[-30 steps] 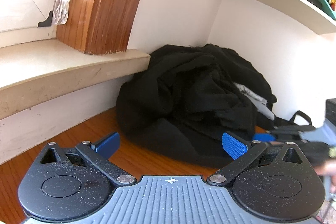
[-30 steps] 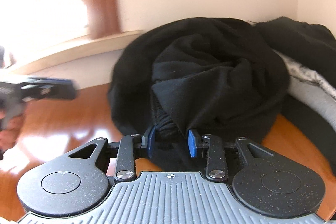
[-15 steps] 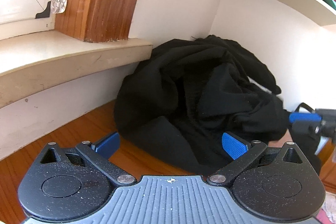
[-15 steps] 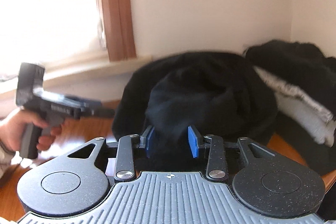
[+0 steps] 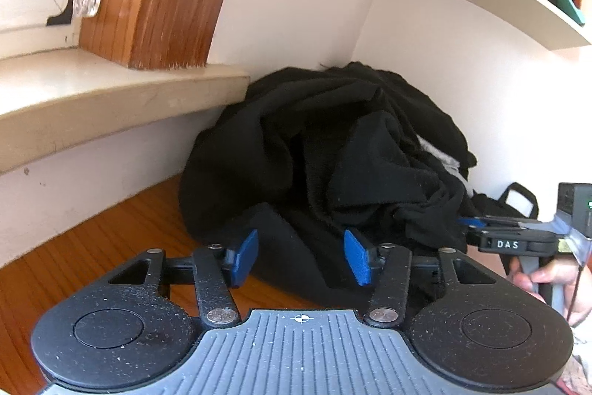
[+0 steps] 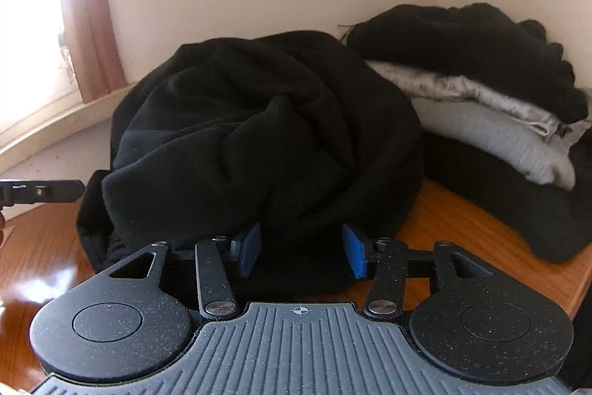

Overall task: Fold clothes
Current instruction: 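Close the left gripper on black garment fabric while the right gripper holds its fabric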

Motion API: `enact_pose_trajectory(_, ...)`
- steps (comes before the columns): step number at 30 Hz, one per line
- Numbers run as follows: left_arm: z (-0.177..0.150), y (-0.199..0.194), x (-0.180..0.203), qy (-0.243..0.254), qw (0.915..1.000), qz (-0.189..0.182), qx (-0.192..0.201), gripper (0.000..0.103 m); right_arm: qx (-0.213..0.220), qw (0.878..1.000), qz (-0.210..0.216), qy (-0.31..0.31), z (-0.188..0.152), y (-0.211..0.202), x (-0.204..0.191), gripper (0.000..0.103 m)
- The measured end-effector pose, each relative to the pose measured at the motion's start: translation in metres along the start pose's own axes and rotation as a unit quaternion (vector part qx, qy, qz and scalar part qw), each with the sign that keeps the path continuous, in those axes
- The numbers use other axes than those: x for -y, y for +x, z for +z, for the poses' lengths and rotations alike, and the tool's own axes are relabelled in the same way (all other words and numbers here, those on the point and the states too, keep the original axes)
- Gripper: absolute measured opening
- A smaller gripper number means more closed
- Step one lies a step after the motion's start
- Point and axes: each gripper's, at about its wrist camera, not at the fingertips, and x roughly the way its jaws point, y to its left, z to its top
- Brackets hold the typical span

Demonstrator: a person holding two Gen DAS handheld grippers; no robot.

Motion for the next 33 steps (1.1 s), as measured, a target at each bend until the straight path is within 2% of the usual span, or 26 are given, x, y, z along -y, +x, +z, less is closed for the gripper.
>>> enact_pose_trajectory(3, 0.000, -0.002, 0.002, 0.000, 0.9998, -0.019, 0.003, 0.055, -0.009, 1.000, 0.010, -0.005, 0.005, 0.007, 0.005, 0.053)
enact_pose_trajectory(7, 0.002, -0.002, 0.012, 0.020, 0.9998, -0.007, 0.001, 0.053, -0.018, 0.999, 0.026, 0.014, 0.003, 0.015, 0.010, 0.058)
enact_pose_trajectory(10, 0.005, 0.003, 0.012, 0.002, 1.0000, -0.004, 0.001, 0.040, -0.019, 0.998, 0.042, 0.039, 0.004, 0.017, 0.018, 0.060)
enact_pose_trajectory(11, 0.007, 0.006, 0.012, -0.005, 1.0000, -0.002, 0.001, 0.039, -0.019, 0.998, 0.044, 0.038, 0.004, 0.019, 0.018, 0.060)
enact_pose_trajectory(13, 0.012, 0.014, 0.013, -0.010, 0.9999, 0.001, -0.003, 0.029, -0.016, 0.998, 0.044, 0.036, 0.003, 0.019, 0.017, 0.060)
enact_pose_trajectory(16, 0.024, 0.028, 0.019, -0.008, 0.9998, 0.015, -0.006, 0.029, -0.012, 0.999, 0.042, 0.028, 0.001, 0.018, 0.014, 0.060)
enact_pose_trajectory(19, 0.038, 0.043, 0.019, -0.026, 0.9995, 0.020, -0.005, 0.034, -0.009, 0.999, 0.040, 0.028, -0.001, 0.016, 0.012, 0.060)
enact_pose_trajectory(22, 0.047, 0.060, 0.017, -0.038, 0.9986, 0.038, -0.008, 0.034, -0.006, 0.999, 0.035, 0.022, 0.000, 0.018, 0.011, 0.060)
enact_pose_trajectory(24, 0.049, 0.070, 0.014, -0.047, 0.9979, 0.041, -0.016, 0.040, -0.003, 0.999, 0.032, 0.019, 0.000, 0.017, 0.009, 0.060)
enact_pose_trajectory(28, 0.046, 0.089, 0.010, -0.056, 0.9968, 0.041, -0.039, 0.041, 0.001, 0.999, 0.028, 0.014, 0.000, 0.016, 0.008, 0.060)
enact_pose_trajectory(30, 0.044, 0.099, 0.010, -0.055, 0.9961, 0.021, -0.066, 0.045, 0.002, 1.000, 0.027, 0.012, 0.000, 0.015, 0.007, 0.060)
enact_pose_trajectory(32, 0.042, 0.105, 0.013, -0.045, 0.9961, 0.018, -0.073, 0.044, 0.003, 0.999, 0.028, 0.016, -0.001, 0.014, 0.008, 0.060)
enact_pose_trajectory(33, 0.042, 0.105, 0.015, -0.042, 0.9963, 0.015, -0.073, 0.036, 0.004, 0.999, 0.029, 0.019, -0.001, 0.014, 0.009, 0.060)
